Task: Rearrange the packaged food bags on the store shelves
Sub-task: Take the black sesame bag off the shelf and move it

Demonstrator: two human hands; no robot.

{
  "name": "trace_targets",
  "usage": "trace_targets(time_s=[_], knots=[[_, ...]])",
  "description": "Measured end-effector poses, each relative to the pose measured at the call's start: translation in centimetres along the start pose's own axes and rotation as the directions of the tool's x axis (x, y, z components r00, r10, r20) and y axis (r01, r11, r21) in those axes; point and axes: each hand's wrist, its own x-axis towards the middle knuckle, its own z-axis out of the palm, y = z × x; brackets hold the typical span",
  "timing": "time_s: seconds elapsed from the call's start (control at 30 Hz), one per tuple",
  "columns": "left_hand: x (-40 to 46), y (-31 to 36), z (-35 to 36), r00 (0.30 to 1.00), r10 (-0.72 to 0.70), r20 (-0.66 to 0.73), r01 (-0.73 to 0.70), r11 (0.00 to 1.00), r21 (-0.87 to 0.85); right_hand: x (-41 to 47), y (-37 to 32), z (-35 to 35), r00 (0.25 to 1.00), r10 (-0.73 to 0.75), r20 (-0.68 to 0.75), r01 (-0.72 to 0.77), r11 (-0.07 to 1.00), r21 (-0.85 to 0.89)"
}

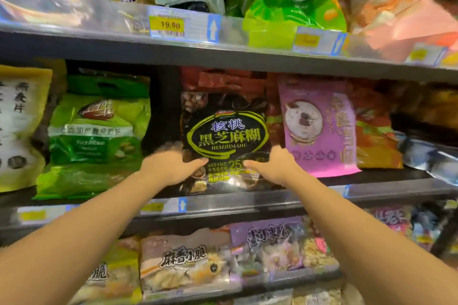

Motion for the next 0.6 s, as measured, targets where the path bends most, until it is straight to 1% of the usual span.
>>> trace_targets(time_s=[0.1,0.2,0.27,0.3,0.37,0.4,0.47,0.5,0.53,0.6], knots=[[1.5,0.9,1.4,1.000,-0.010,0.013,0.010,0.999,0.049,2.1,0.7,0.5,0.998,-0.014,0.059,0.012,0.999,0.031],[2.8,1.7,2.5,0.993,-0.121,0.006,0.121,0.992,0.019,3.9,0.9,0.7,0.991,-0.018,0.134,0.010,0.998,0.061],[4.0,2.2,3.1,0.983,-0.184,0.017,0.185,0.982,-0.038,5.1,1.2,0.9,0.984,0.020,0.179,-0.050,0.985,0.166],[4.5,2.4,3.4,0.977,-0.209,0.038,0.212,0.973,-0.094,5.7,1.5,1.0,0.981,0.052,0.188,-0.094,0.969,0.226],[5.7,2.2,3.7,0.968,-0.239,0.071,0.249,0.941,-0.227,6.7,1.9,1.1,0.972,0.072,0.222,-0.128,0.960,0.249],[6.3,2.0,3.8,0.968,-0.238,0.077,0.250,0.927,-0.278,7.1,2.1,1.2,0.969,0.045,0.244,-0.110,0.960,0.259],[7.1,1.4,3.9,0.973,-0.216,0.085,0.232,0.911,-0.342,7.4,2.4,1.5,0.966,-0.082,0.245,-0.011,0.935,0.355],[7.3,1.2,4.0,0.974,-0.204,0.096,0.225,0.902,-0.369,7.4,2.4,1.6,0.964,-0.118,0.238,0.013,0.916,0.402],[7.5,1.2,4.1,0.976,-0.186,0.114,0.216,0.894,-0.393,7.6,2.5,1.8,0.963,-0.129,0.236,0.017,0.905,0.426],[7.6,1.2,4.2,0.977,-0.128,0.171,0.192,0.879,-0.437,7.9,2.5,1.9,0.958,-0.136,0.254,0.016,0.907,0.422]])
